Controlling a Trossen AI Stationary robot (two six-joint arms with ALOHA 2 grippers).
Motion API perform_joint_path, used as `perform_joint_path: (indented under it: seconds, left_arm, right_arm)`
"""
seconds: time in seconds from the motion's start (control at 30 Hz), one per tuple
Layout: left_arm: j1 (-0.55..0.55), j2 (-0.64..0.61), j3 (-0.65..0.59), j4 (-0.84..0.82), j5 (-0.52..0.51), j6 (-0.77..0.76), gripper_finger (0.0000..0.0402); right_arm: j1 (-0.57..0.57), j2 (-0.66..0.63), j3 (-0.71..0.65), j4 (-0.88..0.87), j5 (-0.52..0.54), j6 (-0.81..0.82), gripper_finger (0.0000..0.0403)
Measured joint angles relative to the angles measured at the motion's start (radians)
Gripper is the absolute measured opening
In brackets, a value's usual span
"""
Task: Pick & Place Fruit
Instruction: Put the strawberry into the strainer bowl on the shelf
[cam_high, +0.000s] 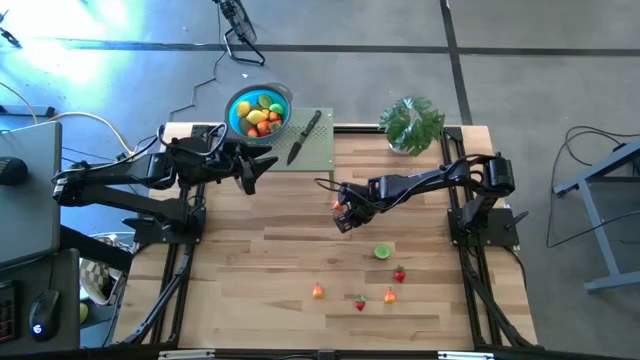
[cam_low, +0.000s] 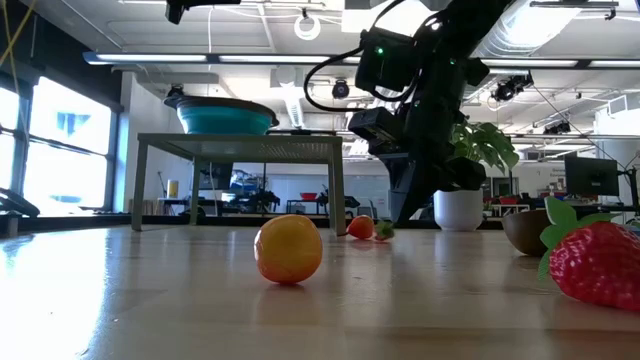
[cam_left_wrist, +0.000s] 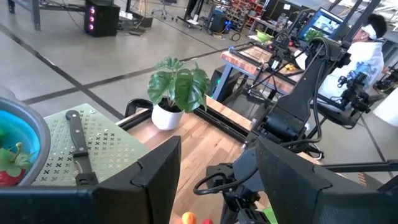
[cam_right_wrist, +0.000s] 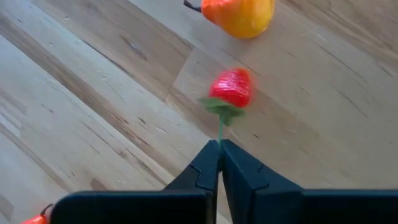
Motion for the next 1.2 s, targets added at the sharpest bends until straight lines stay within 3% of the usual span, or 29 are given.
perform_joint_path:
  seconds: [0.33,0.77,1.2]
  left_arm:
    - [0.0,0.0,0.0,0.0,0.0,-0.001,0.0202]
    - [0.002,0.0,0.0,0.001,0.0,-0.001,0.0202]
    - [0.002,0.0,0.001,0.01,-0.004,-0.016,0.0202]
  right_arm:
    - [0.001,-0.017,0.0,0.004,-0.044,-0.045,0.0004]
    - [0.013,-0.249,0.001,0.148,-0.166,-0.156,0.0003]
    - [0.008,-0.482,0.0,0.439,0.048,-0.342,0.0003]
